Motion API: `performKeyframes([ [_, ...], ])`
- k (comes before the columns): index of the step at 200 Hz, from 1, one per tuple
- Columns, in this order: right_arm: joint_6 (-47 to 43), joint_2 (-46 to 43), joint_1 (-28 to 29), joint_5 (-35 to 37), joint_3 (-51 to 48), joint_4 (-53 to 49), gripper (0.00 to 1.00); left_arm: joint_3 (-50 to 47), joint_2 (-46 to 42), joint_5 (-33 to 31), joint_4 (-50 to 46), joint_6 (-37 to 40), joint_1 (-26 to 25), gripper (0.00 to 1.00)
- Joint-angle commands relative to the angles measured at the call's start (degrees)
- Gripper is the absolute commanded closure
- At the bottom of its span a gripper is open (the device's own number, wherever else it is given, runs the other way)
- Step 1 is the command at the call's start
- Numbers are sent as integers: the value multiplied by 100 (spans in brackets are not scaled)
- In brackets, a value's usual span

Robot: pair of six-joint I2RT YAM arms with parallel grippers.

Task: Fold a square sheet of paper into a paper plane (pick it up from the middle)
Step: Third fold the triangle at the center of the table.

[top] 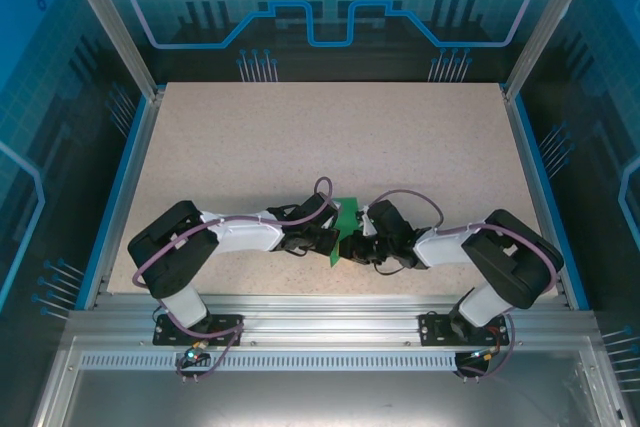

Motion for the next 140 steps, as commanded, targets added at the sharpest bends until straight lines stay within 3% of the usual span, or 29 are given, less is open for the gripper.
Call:
performKeyframes([
  [1, 44, -351, 140, 139, -108, -77, 85, 99, 194, 142, -70, 190, 76, 98],
  [140, 271, 201, 490, 366, -91, 346, 86, 81, 215, 214, -89, 221, 147, 98],
])
